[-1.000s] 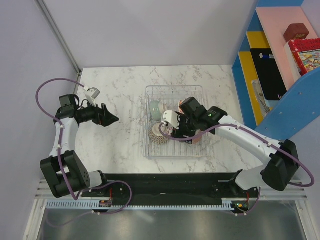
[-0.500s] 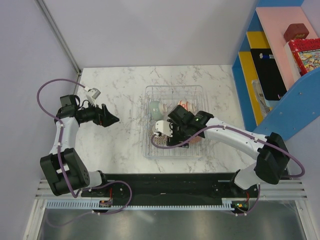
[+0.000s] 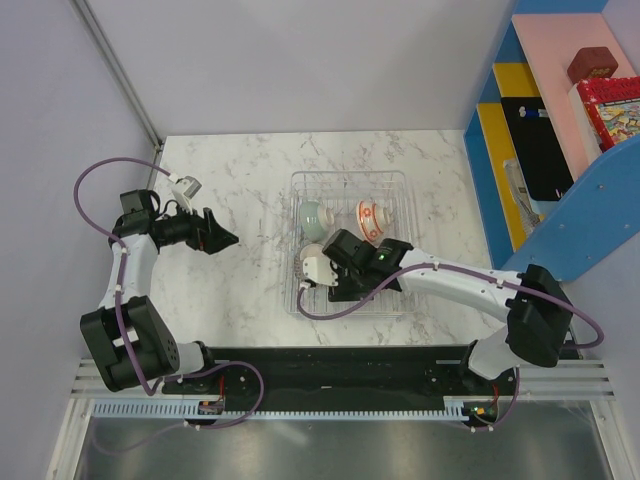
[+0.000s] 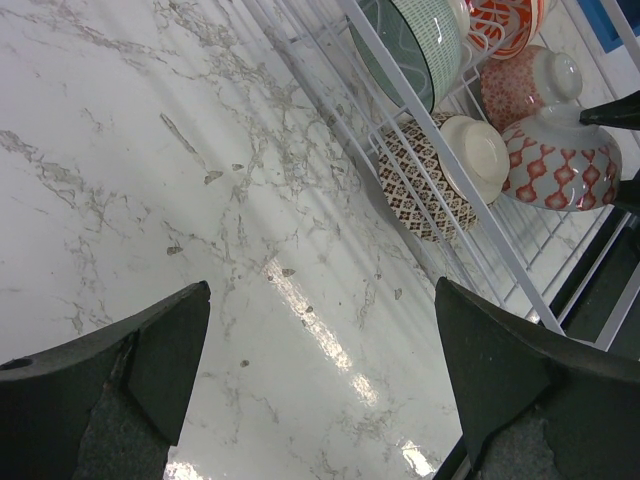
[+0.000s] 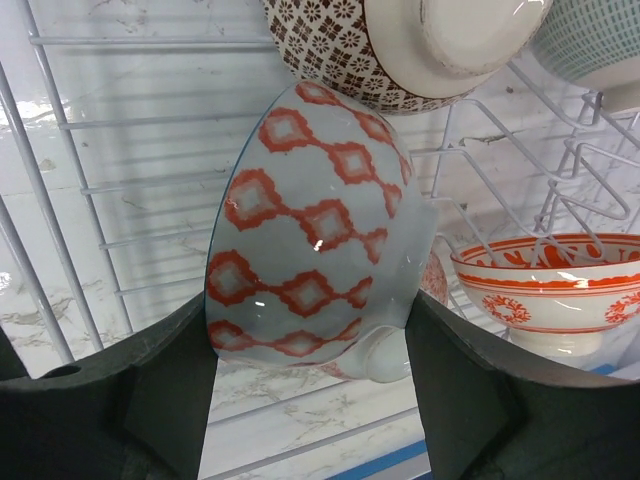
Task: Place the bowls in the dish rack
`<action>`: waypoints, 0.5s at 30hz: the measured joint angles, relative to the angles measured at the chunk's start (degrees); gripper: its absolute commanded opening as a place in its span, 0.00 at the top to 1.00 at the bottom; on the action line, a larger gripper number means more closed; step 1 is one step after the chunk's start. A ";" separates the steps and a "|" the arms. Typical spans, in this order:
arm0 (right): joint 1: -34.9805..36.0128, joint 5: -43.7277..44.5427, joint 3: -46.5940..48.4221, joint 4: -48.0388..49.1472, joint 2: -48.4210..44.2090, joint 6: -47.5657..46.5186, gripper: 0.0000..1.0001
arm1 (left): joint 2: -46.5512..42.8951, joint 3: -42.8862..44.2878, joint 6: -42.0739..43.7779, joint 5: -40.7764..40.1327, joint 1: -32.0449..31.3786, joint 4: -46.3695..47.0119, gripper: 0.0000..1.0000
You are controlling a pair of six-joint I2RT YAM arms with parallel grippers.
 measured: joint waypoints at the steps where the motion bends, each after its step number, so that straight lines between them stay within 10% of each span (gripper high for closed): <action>1: 0.66 1.09 -0.35 0.59 0.02 -0.15 1.00 | 0.00 0.00 0.02 0.02 0.00 0.00 0.00; 5: 2.80 4.57 -1.09 1.22 0.48 -0.39 0.98 | 0.00 -0.20 0.02 0.00 0.00 0.07 0.00; 9: 4.26 6.88 -1.09 1.18 1.36 -0.68 0.46 | 0.00 -0.52 0.02 -0.02 0.00 0.07 0.00; 15: 5.05 7.15 -1.09 0.76 1.73 -0.74 0.04 | 0.00 -0.72 0.02 -0.02 0.00 0.17 0.00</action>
